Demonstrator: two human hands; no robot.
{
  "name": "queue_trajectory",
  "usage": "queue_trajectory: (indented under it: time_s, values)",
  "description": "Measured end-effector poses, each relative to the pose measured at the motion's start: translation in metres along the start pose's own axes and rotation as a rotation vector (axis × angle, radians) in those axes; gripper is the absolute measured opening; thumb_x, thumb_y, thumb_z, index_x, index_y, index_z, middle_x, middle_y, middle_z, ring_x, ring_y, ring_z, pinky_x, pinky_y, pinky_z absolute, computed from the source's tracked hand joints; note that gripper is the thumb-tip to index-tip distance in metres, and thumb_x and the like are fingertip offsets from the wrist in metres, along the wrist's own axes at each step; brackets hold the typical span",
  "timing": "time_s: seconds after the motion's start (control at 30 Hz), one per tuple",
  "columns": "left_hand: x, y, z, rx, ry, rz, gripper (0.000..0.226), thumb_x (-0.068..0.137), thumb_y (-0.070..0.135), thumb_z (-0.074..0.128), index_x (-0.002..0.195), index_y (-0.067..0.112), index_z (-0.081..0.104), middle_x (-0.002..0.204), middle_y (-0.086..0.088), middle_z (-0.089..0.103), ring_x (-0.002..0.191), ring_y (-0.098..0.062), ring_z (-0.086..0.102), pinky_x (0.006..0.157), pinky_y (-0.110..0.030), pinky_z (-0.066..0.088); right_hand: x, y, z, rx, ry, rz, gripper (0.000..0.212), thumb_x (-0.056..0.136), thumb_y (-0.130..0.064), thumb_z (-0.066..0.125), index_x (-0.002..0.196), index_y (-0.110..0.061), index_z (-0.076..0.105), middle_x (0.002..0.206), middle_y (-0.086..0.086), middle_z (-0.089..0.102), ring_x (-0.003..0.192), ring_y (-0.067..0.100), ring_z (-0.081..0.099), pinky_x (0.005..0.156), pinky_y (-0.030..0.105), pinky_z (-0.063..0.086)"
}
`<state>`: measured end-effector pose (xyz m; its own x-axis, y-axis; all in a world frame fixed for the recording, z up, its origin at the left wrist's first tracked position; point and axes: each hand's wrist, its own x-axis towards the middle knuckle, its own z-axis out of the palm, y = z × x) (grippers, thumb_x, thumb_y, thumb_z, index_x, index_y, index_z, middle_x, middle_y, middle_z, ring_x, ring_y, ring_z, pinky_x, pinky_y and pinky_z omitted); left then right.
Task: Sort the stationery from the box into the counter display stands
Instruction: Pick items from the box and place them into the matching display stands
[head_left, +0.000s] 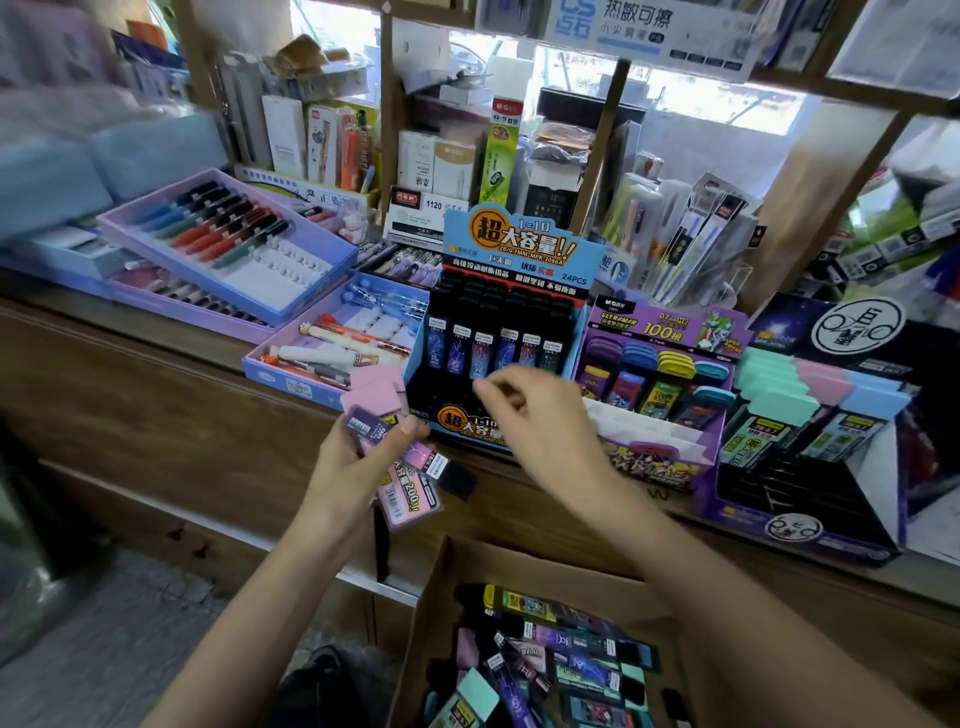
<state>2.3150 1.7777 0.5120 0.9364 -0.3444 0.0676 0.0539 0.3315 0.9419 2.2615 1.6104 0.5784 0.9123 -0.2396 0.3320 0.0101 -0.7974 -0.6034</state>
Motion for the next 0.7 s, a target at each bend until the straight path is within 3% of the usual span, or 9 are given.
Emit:
queue_trajectory:
  time_s: [0.1,0.2,0.27,0.37,0.47,0.57,0.7]
  values:
    - [0.000,0.002,0.008,-0.023,-0.006,-0.016,0.030,0.075,0.023,0.065,0.102,0.010,0.060,0.080,-0.001,0.072,0.071,-0.014,0.069,0.058,-0.024,0.055,-0.029,-0.002,0.014,0.222,-0.188,0.203,0.036,0.087,-0.049,0.057,0.111,-0.022,0.061,0.088,-0.012,0.061,0.079,-0.004,0.057,0.062,0.011,0.040]
    - [-0.001,0.003,0.019,-0.055,-0.016,-0.034,0.026,0.076,0.021,0.063,0.099,0.010,0.061,0.082,-0.004,0.072,0.073,-0.016,0.069,0.060,-0.027,0.057,-0.035,-0.002,0.021,0.456,-0.273,0.346,0.014,0.088,-0.033,0.064,0.088,-0.019,0.065,0.079,-0.005,0.066,0.072,0.008,0.062,0.061,0.023,0.049]
    - [-0.003,0.004,0.021,-0.108,-0.050,-0.072,0.031,0.076,0.022,0.062,0.105,0.011,0.059,0.090,-0.006,0.073,0.082,-0.019,0.070,0.066,-0.030,0.058,-0.035,-0.001,0.020,0.506,-0.253,0.336,0.012,0.087,-0.026,0.066,0.075,-0.022,0.065,0.069,-0.006,0.066,0.065,0.008,0.062,0.058,0.024,0.050]
    - [-0.008,0.007,0.015,-0.195,-0.148,-0.135,0.042,0.077,0.012,0.060,0.119,0.006,0.053,0.108,-0.013,0.069,0.097,-0.023,0.068,0.077,-0.035,0.058,-0.035,0.003,0.012,0.583,-0.253,0.347,0.012,0.086,-0.022,0.067,0.074,-0.021,0.068,0.064,-0.004,0.068,0.061,0.008,0.063,0.054,0.020,0.049]
    - [-0.009,0.009,0.011,-0.145,-0.194,-0.146,0.046,0.073,0.000,0.059,0.118,0.002,0.049,0.104,-0.015,0.066,0.091,-0.021,0.068,0.069,-0.034,0.057,-0.032,0.007,-0.002,0.689,-0.217,0.389,0.007,0.087,-0.018,0.066,0.081,-0.015,0.068,0.065,-0.002,0.069,0.061,0.009,0.065,0.052,0.018,0.049]
    - [-0.007,0.012,0.011,-0.118,-0.214,-0.137,0.047,0.075,0.001,0.059,0.120,0.009,0.051,0.109,-0.009,0.070,0.102,-0.021,0.068,0.067,-0.032,0.057,-0.023,0.010,-0.019,0.720,-0.128,0.371,0.003,0.086,-0.015,0.066,0.085,-0.012,0.067,0.071,0.002,0.067,0.063,0.009,0.063,0.053,0.019,0.050]
    - [-0.003,0.018,0.012,0.021,-0.160,-0.084,0.040,0.078,0.013,0.061,0.118,0.016,0.056,0.108,-0.004,0.071,0.099,-0.020,0.069,0.072,-0.036,0.059,0.001,0.017,-0.053,0.536,0.018,0.265,0.004,0.084,-0.014,0.070,0.081,-0.016,0.067,0.067,-0.003,0.062,0.055,0.004,0.056,0.053,0.018,0.047]
